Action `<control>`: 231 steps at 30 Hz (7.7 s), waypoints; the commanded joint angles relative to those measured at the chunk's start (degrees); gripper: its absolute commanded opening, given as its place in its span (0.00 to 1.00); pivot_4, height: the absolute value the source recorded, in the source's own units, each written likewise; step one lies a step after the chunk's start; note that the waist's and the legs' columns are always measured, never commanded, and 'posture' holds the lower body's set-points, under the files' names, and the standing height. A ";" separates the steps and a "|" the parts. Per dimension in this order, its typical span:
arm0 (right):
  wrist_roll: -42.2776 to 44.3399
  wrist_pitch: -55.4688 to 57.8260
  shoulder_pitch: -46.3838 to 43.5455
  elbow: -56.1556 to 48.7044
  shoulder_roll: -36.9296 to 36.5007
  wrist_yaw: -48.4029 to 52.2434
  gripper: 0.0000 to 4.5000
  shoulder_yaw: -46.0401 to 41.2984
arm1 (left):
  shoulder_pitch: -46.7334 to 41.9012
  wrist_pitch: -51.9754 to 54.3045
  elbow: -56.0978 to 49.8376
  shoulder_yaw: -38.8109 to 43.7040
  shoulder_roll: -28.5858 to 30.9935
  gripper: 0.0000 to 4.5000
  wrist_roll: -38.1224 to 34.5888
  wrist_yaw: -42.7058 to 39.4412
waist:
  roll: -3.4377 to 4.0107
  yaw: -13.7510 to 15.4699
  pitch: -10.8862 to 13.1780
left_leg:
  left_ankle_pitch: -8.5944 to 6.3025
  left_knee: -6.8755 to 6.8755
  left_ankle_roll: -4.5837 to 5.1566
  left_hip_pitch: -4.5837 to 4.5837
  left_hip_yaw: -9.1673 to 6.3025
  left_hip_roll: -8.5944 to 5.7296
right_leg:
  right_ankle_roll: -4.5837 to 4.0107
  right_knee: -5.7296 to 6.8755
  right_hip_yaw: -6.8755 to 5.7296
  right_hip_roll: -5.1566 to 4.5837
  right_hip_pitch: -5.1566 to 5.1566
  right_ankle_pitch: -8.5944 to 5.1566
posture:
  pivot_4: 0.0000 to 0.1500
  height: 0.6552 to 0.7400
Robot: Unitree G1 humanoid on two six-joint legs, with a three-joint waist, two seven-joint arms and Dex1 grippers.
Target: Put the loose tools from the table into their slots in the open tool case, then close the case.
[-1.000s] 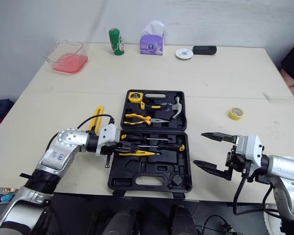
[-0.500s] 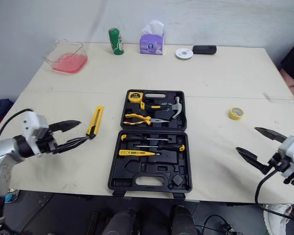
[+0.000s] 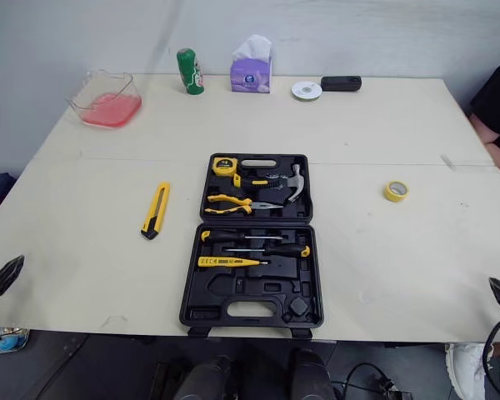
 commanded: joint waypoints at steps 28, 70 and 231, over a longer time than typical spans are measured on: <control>11.89 15.10 -10.64 -32.34 7.46 11.55 1.00 11.65 | -8.63 38.10 -34.85 -13.81 3.24 0.99 -14.61 11.66 | 0.13 0.26 -0.03 | -0.01 0.02 -0.14 0.05 -0.04 0.00 | -0.05 0.15 0.03 0.00 0.01 0.03 | 1.00 1.00; 13.32 26.09 -13.32 -57.10 11.39 13.72 1.00 25.00 | -49.87 66.03 -13.67 -38.11 -13.76 0.99 3.01 31.55 | -0.14 1.66 0.08 | 0.33 0.13 -0.32 -0.12 -0.10 0.05 | 0.02 0.40 0.09 0.81 -0.12 0.06 | 1.00 1.00; 12.55 29.38 7.28 -64.49 5.69 18.90 1.00 15.80 | -33.64 11.39 -16.64 -73.49 -5.60 0.01 16.33 -29.33 | 0.11 1.75 -0.24 | 0.35 0.16 -0.13 0.03 -0.17 0.05 | 0.00 0.35 0.09 0.75 0.15 0.06 | 1.00 1.00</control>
